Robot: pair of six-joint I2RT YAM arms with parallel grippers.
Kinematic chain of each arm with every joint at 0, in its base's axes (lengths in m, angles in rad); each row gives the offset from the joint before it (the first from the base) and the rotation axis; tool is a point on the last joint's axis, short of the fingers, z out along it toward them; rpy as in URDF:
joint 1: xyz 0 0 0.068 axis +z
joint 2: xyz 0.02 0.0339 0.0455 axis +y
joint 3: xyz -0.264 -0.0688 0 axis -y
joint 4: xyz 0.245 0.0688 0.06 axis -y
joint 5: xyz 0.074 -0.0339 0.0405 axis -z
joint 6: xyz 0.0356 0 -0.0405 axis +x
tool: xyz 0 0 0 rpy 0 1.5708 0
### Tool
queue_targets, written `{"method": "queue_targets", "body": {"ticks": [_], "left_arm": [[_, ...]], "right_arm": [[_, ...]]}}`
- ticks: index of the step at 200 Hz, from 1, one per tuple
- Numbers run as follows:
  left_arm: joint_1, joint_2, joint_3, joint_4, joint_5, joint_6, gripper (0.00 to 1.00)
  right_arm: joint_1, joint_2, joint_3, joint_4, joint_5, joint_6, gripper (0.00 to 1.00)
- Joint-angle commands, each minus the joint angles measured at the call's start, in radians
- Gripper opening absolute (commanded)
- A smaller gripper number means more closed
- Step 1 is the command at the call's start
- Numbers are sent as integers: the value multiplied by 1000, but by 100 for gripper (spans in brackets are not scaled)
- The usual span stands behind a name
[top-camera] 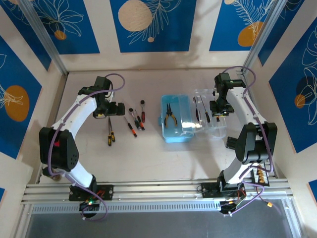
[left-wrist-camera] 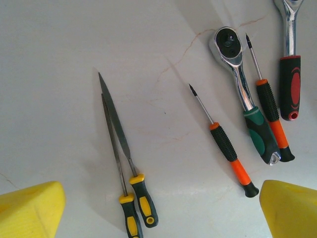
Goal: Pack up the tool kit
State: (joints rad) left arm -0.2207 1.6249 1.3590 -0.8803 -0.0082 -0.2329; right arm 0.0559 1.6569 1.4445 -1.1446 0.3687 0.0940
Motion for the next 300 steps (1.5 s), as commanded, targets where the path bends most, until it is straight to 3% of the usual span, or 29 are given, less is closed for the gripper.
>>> {"method": "queue_targets", "body": {"ticks": [1, 18, 26, 52, 108, 142, 168, 217, 256, 300], "left_arm": [[3, 21, 3, -6, 17, 12, 100], [3, 24, 5, -9, 22, 8, 100], [2, 24, 2, -9, 25, 4, 100], [3, 31, -11, -18, 19, -32, 100], [-12, 59, -40, 49, 35, -157, 100], [-57, 196, 29, 70, 23, -201, 100], [-131, 302, 118, 75, -53, -200, 99], [-178, 462, 274, 64, -125, -233, 89], [-178, 522, 300, 80, -220, -242, 71], [-168, 577, 332, 83, -235, -244, 64]], "right_arm": [[3, -2, 28, -33, 8, -2, 27], [5, -20, 48, -50, -8, 1, 33], [8, -32, 64, -63, -17, 3, 41], [45, -86, 126, -100, -64, 1, 100], [201, -130, 174, -70, -170, 22, 99], [241, -122, 107, 17, -237, 53, 99], [265, -111, 104, 50, -231, 37, 99], [267, -141, 73, 53, -233, 26, 99], [246, -179, 6, 82, -246, 33, 99], [224, -202, -34, 95, -264, 32, 99]]}}
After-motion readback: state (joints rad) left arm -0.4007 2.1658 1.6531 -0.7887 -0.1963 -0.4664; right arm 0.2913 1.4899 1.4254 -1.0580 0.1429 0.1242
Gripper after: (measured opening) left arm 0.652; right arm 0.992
